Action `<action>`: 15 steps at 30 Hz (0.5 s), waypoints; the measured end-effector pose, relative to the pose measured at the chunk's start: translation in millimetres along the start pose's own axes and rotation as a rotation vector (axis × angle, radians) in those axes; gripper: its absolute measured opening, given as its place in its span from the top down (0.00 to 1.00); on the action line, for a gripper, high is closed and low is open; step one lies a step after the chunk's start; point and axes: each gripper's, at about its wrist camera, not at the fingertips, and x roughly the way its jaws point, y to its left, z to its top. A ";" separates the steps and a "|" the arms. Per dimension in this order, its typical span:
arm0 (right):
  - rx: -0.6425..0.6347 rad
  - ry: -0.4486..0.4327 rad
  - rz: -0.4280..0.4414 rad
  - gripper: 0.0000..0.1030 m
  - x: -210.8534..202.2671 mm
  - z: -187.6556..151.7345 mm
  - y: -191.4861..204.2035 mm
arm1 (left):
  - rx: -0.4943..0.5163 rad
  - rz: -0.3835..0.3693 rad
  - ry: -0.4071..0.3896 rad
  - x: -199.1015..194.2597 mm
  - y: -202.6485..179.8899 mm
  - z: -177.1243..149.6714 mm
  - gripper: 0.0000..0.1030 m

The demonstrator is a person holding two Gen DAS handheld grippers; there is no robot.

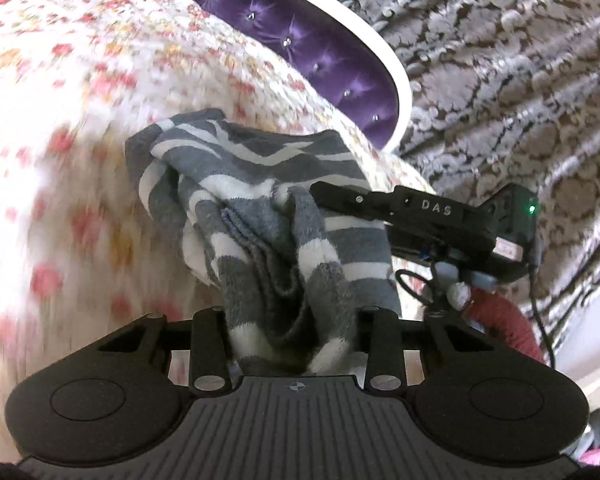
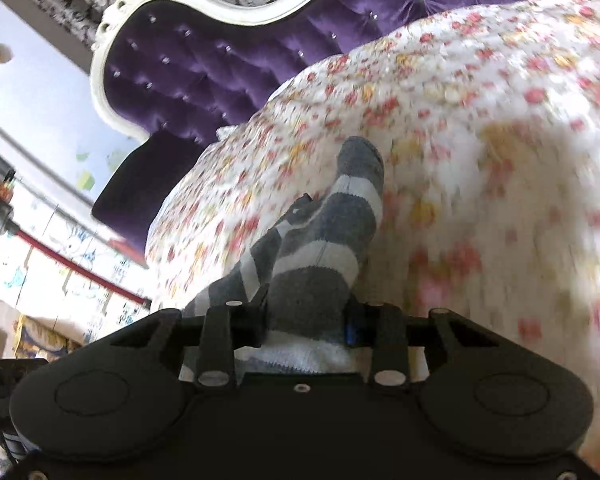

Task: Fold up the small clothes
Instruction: 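Lower the striped cardigan onto the bedspread with the right tool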

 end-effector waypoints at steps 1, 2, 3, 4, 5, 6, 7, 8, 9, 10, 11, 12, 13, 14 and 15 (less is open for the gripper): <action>-0.004 0.004 0.001 0.56 -4.5 -9.1 0.9 | -0.001 0.010 -0.002 -4.0 -3.0 -11.7 0.65; -0.009 0.009 -0.001 0.56 -7.7 -18.7 1.4 | -0.006 0.022 -0.004 -7.1 -5.2 -21.6 0.65; -0.011 0.013 -0.004 0.55 -10.1 -26.9 1.1 | -0.014 0.034 -0.004 -9.1 -6.1 -32.6 0.65; -0.009 0.015 -0.008 0.54 -11.0 -34.5 0.4 | -0.019 0.049 -0.002 -10.0 -5.4 -42.8 0.65; -0.008 0.011 -0.021 0.53 -11.4 -40.9 -1.2 | -0.019 0.071 0.000 -11.5 -4.3 -50.8 0.65; -0.018 -0.001 -0.044 0.52 -12.5 -46.9 -3.4 | -0.015 0.105 -0.002 -11.3 -1.3 -58.5 0.64; -0.034 -0.019 -0.072 0.51 -13.6 -50.5 -4.3 | -0.009 0.134 -0.011 -11.8 2.9 -65.0 0.60; -0.047 -0.043 -0.101 0.50 -15.6 -54.0 -5.2 | -0.007 0.140 -0.034 -14.6 6.7 -70.3 0.59; -0.052 -0.066 -0.120 0.47 -18.6 -57.0 -6.0 | -0.015 0.134 -0.061 -18.8 10.4 -73.8 0.58; -0.058 -0.092 -0.137 0.45 -21.4 -58.9 -6.4 | -0.026 0.142 -0.079 -23.1 12.8 -76.1 0.55; -0.070 -0.118 -0.155 0.44 -24.5 -60.8 -5.5 | -0.023 0.155 -0.095 -26.6 12.6 -78.0 0.54; -0.086 -0.141 -0.173 0.42 -27.7 -63.2 -3.6 | -0.008 0.177 -0.113 -31.0 11.9 -80.8 0.49; -0.105 -0.164 -0.190 0.42 -31.9 -66.5 -1.3 | 0.012 0.210 -0.133 -34.8 10.2 -83.0 0.47; -0.121 -0.184 -0.203 0.42 -34.9 -68.7 0.6 | 0.030 0.237 -0.149 -39.0 8.0 -87.2 0.47; -0.133 -0.205 -0.214 0.42 -38.0 -71.3 2.7 | 0.045 0.262 -0.164 -42.4 6.2 -90.5 0.47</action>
